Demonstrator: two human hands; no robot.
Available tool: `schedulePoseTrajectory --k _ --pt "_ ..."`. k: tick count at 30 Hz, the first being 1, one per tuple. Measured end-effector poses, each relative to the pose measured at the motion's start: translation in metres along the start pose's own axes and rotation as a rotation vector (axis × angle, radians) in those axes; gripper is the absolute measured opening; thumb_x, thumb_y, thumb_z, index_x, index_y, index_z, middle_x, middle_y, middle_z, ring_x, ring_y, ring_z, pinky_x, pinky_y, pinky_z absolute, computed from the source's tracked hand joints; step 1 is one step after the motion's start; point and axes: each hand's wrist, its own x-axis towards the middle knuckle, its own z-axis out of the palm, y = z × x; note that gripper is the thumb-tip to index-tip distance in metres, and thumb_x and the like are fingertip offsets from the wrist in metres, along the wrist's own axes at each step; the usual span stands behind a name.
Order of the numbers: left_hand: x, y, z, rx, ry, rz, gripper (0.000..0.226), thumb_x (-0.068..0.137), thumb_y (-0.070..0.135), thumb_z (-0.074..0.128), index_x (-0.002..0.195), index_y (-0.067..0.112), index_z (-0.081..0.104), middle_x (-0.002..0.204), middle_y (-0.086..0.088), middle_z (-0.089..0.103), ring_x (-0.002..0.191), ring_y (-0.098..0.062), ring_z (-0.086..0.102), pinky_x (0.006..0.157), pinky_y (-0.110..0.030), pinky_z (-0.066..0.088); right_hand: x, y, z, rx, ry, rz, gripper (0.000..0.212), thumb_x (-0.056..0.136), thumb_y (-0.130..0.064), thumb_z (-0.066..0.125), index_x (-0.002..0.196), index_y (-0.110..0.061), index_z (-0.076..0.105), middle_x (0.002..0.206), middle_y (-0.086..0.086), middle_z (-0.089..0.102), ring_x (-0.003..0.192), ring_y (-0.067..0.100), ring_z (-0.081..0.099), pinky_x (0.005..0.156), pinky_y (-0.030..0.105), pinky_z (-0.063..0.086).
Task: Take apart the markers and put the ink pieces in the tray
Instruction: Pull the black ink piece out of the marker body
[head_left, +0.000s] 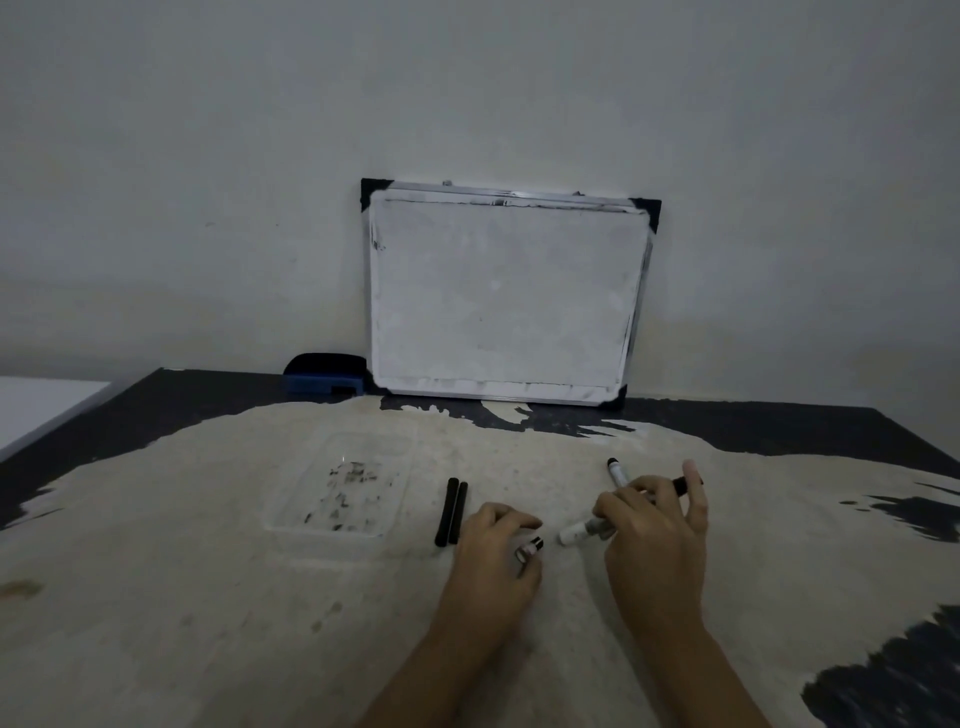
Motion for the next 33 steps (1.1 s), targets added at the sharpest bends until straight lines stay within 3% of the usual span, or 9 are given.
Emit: schedulePoseTrajectory --k 3,8,12,17,21,24,28,31,33 --pt "0.000 0.001 -0.001 -0.010 -0.007 -0.011 0.030 0.085 0.017 0.060 0.115 0.020 0.057 0.112 0.006 0.047 0.108 -0.007 0.045 0.099 -0.019 0.038 0.000 -0.001 0.000 0.007 -0.004 0.007 0.034 0.077 -0.008 0.040 0.061 -0.017 0.068 0.060 0.000 0.069 0.076 0.026 0.066 0.114 0.041 0.010" --pt "0.001 0.001 -0.001 -0.011 0.011 -0.015 0.031 0.085 0.011 0.059 0.114 0.018 0.058 0.107 0.006 0.048 0.088 -0.003 0.047 0.081 -0.002 0.036 -0.001 0.001 0.002 0.006 -0.018 0.034 0.030 0.075 -0.005 0.045 0.062 -0.018 0.069 0.061 -0.001 0.070 0.076 0.025 0.066 0.113 0.042 0.011" --pt "0.001 0.000 -0.001 -0.001 0.039 -0.052 0.029 0.086 0.014 0.059 0.115 0.018 0.057 0.113 0.002 0.049 0.094 -0.008 0.051 0.090 -0.015 0.043 -0.001 0.001 0.002 0.012 -0.033 0.011 0.027 0.064 0.009 0.068 0.061 -0.017 0.069 0.059 0.000 0.069 0.075 0.026 0.066 0.114 0.041 0.009" --pt "0.001 -0.002 0.001 0.034 0.017 -0.095 0.030 0.084 0.019 0.059 0.114 0.024 0.056 0.117 0.004 0.046 0.101 -0.014 0.050 0.095 -0.031 0.046 0.001 -0.001 0.000 -0.012 0.005 -0.006 0.027 0.074 0.001 0.054 0.062 -0.017 0.069 0.061 0.000 0.071 0.077 0.027 0.067 0.109 0.046 0.017" --pt "0.001 -0.005 0.002 0.026 0.007 -0.069 0.033 0.081 0.026 0.062 0.113 0.028 0.055 0.116 0.007 0.045 0.105 -0.011 0.048 0.097 -0.034 0.044 -0.001 0.000 0.002 0.021 -0.019 0.019 0.027 0.060 0.009 0.073 0.062 -0.017 0.070 0.061 -0.001 0.071 0.076 0.026 0.066 0.108 0.048 0.017" --pt "0.001 -0.001 0.000 -0.002 -0.002 -0.017 0.038 0.081 0.040 0.062 0.117 0.035 0.053 0.117 0.013 0.047 0.108 -0.007 0.044 0.099 -0.031 0.037 0.000 -0.003 -0.001 0.093 0.007 0.047 0.024 0.068 0.006 0.065 0.068 -0.017 0.072 0.067 -0.001 0.073 0.080 0.025 0.066 0.110 0.045 0.016" --pt "0.000 0.007 -0.004 -0.015 -0.002 0.075 0.031 0.087 0.045 0.051 0.116 0.035 0.055 0.102 0.022 0.052 0.091 0.012 0.039 0.085 -0.019 0.023 -0.002 -0.006 -0.001 0.233 0.045 0.019 0.025 0.074 -0.003 0.054 0.079 -0.018 0.073 0.095 -0.002 0.075 0.104 0.018 0.058 0.114 0.041 0.012" --pt "0.000 0.006 -0.005 -0.042 0.073 0.070 0.022 0.093 0.035 0.046 0.111 0.029 0.057 0.093 0.014 0.058 0.090 -0.004 0.044 0.082 -0.010 0.025 -0.001 -0.015 -0.003 0.307 0.083 0.093 0.048 0.072 0.001 0.045 0.112 -0.018 0.065 0.134 0.007 0.053 0.129 0.024 0.040 0.117 0.035 0.011" --pt "0.000 0.005 -0.005 -0.049 0.092 0.029 0.020 0.093 0.029 0.047 0.110 0.029 0.057 0.093 0.009 0.063 0.094 -0.016 0.047 0.083 -0.002 0.022 0.001 -0.022 -0.009 0.411 0.116 0.271 0.065 0.071 0.004 0.045 0.134 -0.014 0.045 0.148 0.013 0.033 0.137 0.025 0.027 0.116 0.017 0.008"
